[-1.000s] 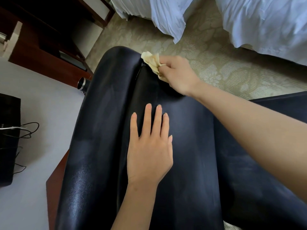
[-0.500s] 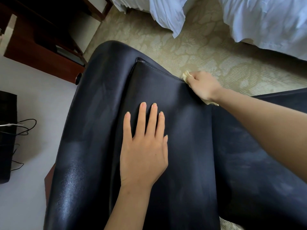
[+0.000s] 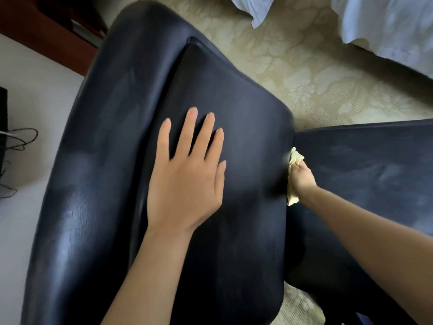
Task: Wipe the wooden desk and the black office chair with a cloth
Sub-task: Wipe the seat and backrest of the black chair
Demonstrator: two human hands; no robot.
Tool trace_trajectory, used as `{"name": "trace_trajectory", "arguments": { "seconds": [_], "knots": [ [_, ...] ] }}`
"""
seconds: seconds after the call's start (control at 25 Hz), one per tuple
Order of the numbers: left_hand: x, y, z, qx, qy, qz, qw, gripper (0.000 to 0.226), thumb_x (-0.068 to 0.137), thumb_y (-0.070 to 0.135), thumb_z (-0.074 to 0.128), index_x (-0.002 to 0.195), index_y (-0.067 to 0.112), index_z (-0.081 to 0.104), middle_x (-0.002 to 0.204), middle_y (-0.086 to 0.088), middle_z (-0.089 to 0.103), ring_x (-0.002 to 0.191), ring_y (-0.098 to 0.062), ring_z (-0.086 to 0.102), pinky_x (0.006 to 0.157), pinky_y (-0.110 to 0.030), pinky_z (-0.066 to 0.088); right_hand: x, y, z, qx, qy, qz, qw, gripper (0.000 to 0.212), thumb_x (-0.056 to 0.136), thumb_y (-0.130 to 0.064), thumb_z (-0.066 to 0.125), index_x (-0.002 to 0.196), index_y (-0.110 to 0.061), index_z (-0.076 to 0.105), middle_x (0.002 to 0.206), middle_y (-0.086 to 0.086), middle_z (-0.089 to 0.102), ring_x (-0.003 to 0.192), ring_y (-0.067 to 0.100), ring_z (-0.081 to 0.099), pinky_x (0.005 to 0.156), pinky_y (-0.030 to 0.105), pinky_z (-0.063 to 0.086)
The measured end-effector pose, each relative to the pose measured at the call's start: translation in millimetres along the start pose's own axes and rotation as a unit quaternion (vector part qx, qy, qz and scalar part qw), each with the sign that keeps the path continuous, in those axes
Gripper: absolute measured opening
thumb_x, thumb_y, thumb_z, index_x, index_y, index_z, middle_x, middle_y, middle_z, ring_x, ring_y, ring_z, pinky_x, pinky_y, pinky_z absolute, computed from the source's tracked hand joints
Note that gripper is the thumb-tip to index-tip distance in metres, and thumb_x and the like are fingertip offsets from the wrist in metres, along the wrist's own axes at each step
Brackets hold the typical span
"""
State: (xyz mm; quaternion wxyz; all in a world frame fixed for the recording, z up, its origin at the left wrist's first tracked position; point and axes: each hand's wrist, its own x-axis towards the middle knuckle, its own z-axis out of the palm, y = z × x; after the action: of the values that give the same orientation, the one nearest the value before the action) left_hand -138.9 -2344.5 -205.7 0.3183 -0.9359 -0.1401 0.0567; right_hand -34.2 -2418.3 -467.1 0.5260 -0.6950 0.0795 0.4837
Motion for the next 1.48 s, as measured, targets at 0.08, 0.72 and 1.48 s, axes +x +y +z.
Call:
{"name": "trace_trajectory", "arguments": {
  "seconds": [0.08, 0.72, 1.48],
  "knots": [
    [-1, 1, -2, -0.039, 0.026, 0.003, 0.999, 0.040, 0.098, 0.027, 0.037, 0.124, 0.007, 0.061, 0.141, -0.010, 0.051, 0.137, -0.029, 0.038, 0.113, -0.050, 0.021, -19, 15, 7, 0.046, 0.003, -0.018, 0.999, 0.037, 0.100, -0.017, 0.033, 0.134, -0.011, 0.046, 0.126, 0.014, 0.055, 0.097, 0.018, 0.047, 0.091, 0.033, 0.041],
    [-216, 76, -36, 0.016, -0.059, -0.089, 0.994, 0.054, 0.092, 0.024, 0.039, 0.145, 0.013, 0.039, 0.156, -0.010, 0.027, 0.145, -0.031, 0.017, 0.112, -0.060, -0.004, -263, 115, 38, -0.134, -0.005, -0.539, 0.832, 0.037, 0.085, 0.004, 0.048, 0.108, -0.017, 0.066, 0.112, -0.014, 0.060, 0.081, 0.019, 0.046, 0.077, 0.030, 0.034],
    [-169, 41, 27, 0.035, 0.067, -0.076, 0.994, 0.052, 0.096, 0.025, 0.038, 0.148, 0.018, 0.034, 0.156, -0.003, 0.028, 0.144, -0.024, 0.022, 0.116, -0.052, 0.008, -42, -87, 3, -0.030, 0.244, -0.276, 0.929, 0.031, 0.086, 0.000, 0.031, 0.095, -0.002, 0.061, 0.100, -0.008, 0.056, 0.090, 0.000, 0.047, 0.077, 0.019, 0.040]
  ]
}}
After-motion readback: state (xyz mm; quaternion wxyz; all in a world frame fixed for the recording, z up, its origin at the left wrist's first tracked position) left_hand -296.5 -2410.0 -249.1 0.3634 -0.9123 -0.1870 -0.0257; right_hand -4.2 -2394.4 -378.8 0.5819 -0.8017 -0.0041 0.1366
